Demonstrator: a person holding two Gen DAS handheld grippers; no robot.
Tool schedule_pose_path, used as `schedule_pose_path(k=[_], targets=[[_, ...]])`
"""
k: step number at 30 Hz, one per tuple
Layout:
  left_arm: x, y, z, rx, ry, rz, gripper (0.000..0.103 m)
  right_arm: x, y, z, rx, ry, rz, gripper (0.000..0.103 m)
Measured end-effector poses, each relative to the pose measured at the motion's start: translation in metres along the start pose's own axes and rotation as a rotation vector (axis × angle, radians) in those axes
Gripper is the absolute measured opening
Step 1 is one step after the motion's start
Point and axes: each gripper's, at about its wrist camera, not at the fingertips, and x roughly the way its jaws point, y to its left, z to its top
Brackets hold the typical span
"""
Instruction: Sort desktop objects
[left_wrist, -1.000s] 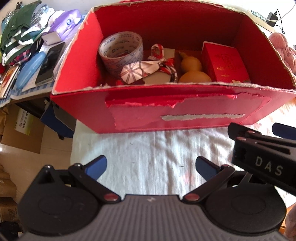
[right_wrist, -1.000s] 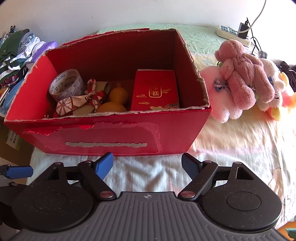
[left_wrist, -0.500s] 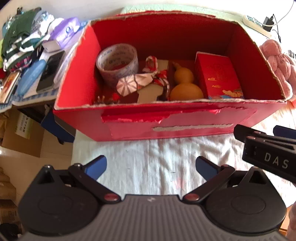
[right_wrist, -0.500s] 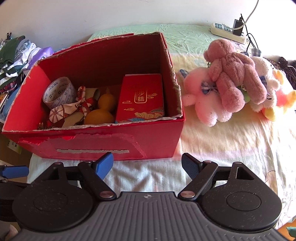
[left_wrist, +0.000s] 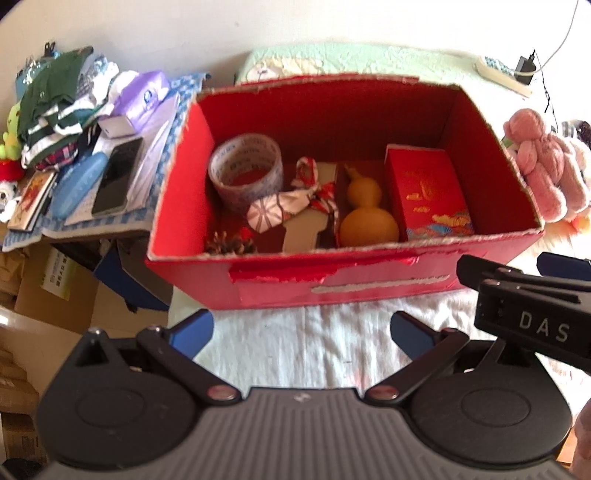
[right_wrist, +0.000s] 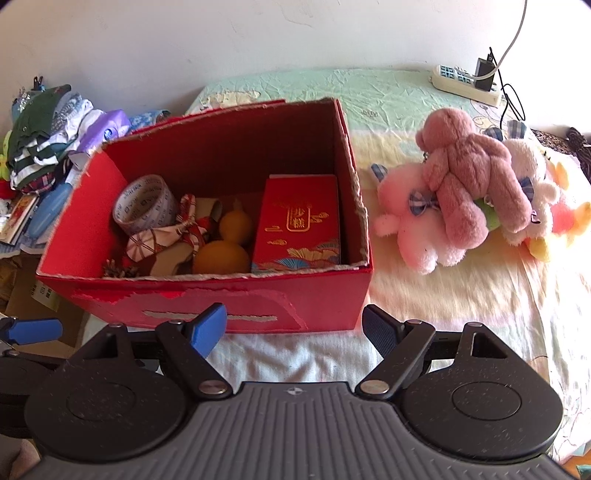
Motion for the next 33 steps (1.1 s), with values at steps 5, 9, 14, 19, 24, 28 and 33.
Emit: schedule_pose_path(k=[5,9,14,19,24,28,33], targets=[[-0.012,0.0,0.007,-0.001,-0.024,-0.01,0.102,-0.013,0.002,0.007,0.001,-0.037,0.008,0.083],[-0.022,-0.001,0.015,0.005,-0.043,-0.009,0.102,-0.021,0.004,0.012,0.0,-0.057,0.013,0.083],[-0.026,0.001,0.024,0.0,-0.055,-0.005,0.102,-0.031,0.005,0.022,0.002,-0.093,0.014,0.083],[-0.022,0.01,0.038,-0.034,-0.072,0.021,0.102,-0.031,0.009,0.031,-0.001,-0.113,0.004,0.083],[-0.024,0.017,0.05,-0.058,-0.111,0.025,0.102,-0.027,0.013,0.044,0.003,-0.147,-0.023,0.083],[-0.019,0.02,0.055,-0.076,-0.105,0.029,0.102,-0.025,0.017,0.052,0.006,-0.164,-0.02,0.084],[-0.008,0.019,0.057,-0.075,-0.077,0.032,0.102,-0.02,0.021,0.056,-0.012,-0.164,-0.008,0.084]])
